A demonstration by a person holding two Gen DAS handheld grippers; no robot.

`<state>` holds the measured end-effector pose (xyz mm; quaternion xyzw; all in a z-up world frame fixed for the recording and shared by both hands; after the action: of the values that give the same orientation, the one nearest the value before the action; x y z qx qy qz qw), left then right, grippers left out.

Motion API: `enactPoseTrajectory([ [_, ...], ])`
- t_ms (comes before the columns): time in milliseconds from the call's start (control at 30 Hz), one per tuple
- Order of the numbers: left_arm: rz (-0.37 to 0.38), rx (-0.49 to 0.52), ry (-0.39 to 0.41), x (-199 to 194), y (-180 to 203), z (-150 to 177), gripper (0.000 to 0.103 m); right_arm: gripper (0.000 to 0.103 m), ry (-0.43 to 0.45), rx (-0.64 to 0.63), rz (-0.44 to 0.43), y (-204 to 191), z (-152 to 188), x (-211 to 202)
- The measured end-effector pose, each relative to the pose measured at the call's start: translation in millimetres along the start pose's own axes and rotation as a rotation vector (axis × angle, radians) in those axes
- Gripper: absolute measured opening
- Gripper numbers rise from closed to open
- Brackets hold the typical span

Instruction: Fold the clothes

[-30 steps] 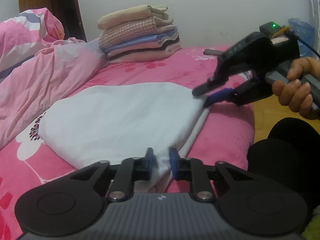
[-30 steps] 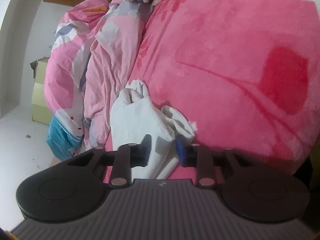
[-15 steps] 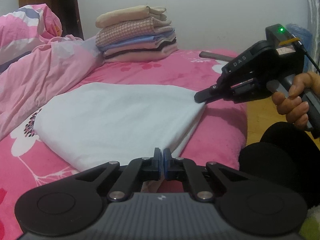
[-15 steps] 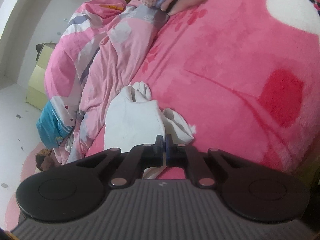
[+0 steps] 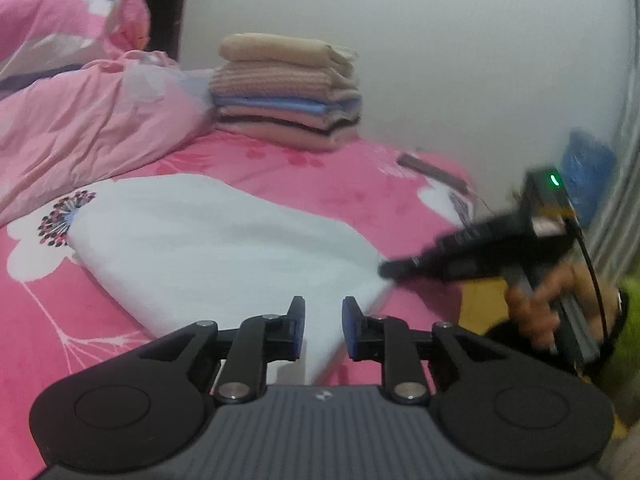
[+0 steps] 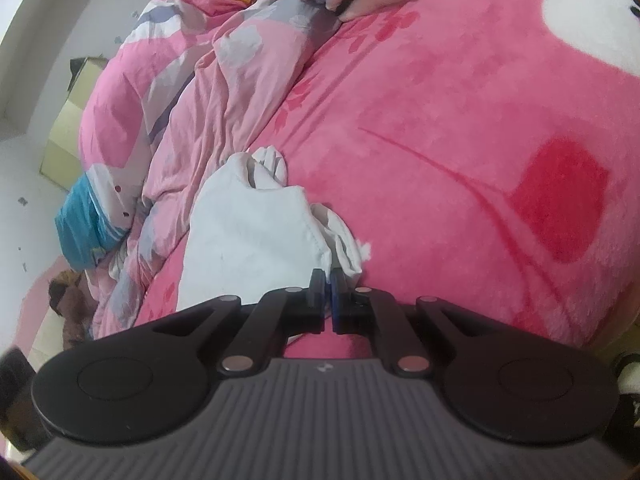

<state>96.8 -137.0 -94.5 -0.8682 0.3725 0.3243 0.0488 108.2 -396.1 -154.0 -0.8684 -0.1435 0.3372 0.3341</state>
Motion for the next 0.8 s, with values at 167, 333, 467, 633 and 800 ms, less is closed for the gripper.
enactPoseTrajectory([
  [167, -0.009, -0.037, -0.043, 21.6, -10.5, 5.3, 0.021, 0.006, 0.026, -0.055, 0.044, -7.0, -4.7, -14.8],
  [333, 0.021, -0.042, -0.030, 26.7, -12.2, 13.5, 0.024, 0.006, 0.096, -0.223, 0.080, -36.8, -21.2, -32.0],
  [467, 0.037, -0.060, -0.015, 28.1, -14.1, 17.6, 0.026, 0.006, 0.061, -0.410, 0.033, -70.5, -22.4, -6.1],
  [633, 0.063, -0.083, 0.000, 27.4, -18.6, 19.4, 0.026, 0.006, -0.055, -0.564, 0.101, -72.9, -10.4, 38.8],
  [800, 0.087, -0.112, 0.017, 20.8, -25.3, 14.8, 0.026, 0.004, -0.095, -0.483, 0.074, -51.7, -11.7, 48.2],
])
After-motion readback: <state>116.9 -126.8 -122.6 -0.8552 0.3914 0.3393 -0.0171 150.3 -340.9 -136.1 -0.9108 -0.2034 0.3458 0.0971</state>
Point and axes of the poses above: each gripper's, at about its wrist camera, not at the fingertips, and x roughly the way its jaws point, y to its right, z to its underside, the point moved 4 cm from there along x, roughly the way its jaws point, and after that the axes turned 6 degrees about -x, right-handed, at the moved point
